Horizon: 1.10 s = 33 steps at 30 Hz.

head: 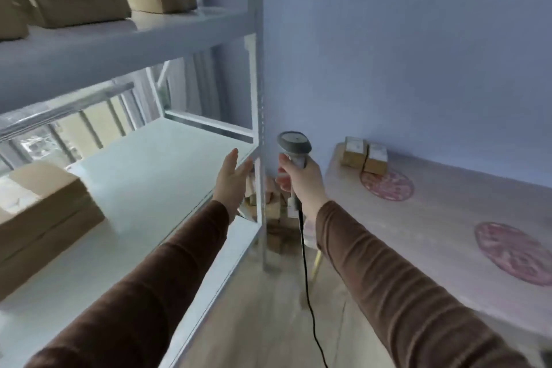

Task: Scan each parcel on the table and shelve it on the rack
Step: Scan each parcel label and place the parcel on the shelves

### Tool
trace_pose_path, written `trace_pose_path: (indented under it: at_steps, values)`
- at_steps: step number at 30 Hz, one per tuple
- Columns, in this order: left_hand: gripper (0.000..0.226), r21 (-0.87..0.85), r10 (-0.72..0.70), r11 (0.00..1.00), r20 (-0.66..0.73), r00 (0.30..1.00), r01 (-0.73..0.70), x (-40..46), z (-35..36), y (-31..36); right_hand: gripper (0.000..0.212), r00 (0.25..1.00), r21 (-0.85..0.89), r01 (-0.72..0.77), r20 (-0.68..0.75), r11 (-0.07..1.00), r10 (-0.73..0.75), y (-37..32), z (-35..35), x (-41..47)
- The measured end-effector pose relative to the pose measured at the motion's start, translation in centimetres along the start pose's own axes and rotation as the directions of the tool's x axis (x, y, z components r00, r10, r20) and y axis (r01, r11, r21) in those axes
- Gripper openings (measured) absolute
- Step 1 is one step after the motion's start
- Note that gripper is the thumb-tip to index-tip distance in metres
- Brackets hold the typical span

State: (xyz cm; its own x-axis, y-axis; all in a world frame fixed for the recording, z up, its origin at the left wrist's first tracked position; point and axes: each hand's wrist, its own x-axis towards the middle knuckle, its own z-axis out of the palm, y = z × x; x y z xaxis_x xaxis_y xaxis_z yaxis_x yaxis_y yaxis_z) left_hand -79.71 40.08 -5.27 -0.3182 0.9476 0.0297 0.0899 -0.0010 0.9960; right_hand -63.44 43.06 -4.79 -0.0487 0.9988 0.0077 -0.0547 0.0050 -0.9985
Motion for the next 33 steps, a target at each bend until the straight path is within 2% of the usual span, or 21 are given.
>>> trace_pose_path:
  at_steps: [4,12,14,17,18,22,27,33]
  values:
    - [0.062,-0.043,-0.033,0.998,0.185,0.982,0.041,0.3,10.2,0.5,0.031,0.989,0.016,-0.017,-0.143,1.000,0.019,-0.3,-9.7,0.8]
    - [0.064,-0.018,-0.108,0.992,0.354,0.929,0.122,1.8,31.0,0.3,0.026,0.941,-0.019,-0.041,-0.338,0.999,0.032,0.6,-29.3,5.0]
    - [0.055,-0.021,-0.112,0.992,0.363,0.925,0.128,2.7,35.4,-0.2,0.030,0.936,-0.054,-0.042,-0.353,0.998,0.020,0.9,-33.5,6.7]
    - [0.029,0.021,-0.140,0.990,0.353,0.925,0.142,4.2,40.4,-1.9,0.028,0.931,-0.046,-0.061,-0.364,0.997,0.040,1.6,-38.6,8.8]
    - [0.024,0.036,-0.152,0.988,0.356,0.922,0.149,4.6,41.6,-2.3,0.026,0.928,-0.035,-0.069,-0.368,0.997,0.051,1.8,-39.8,9.5]
    - [0.056,0.056,-0.222,0.975,0.374,0.900,0.217,6.9,45.7,-3.6,0.022,0.920,-0.049,-0.094,-0.386,0.994,0.068,2.9,-43.4,13.3]
    - [0.064,0.095,-0.316,0.949,0.334,0.888,0.301,11.1,49.8,-6.0,0.025,0.910,-0.067,-0.136,-0.403,0.988,0.098,4.8,-45.2,19.2]
    - [0.067,0.114,-0.410,0.911,0.324,0.853,0.395,18.3,53.9,-10.4,0.015,0.894,-0.054,-0.190,-0.421,0.980,0.150,9.0,-46.1,28.0]
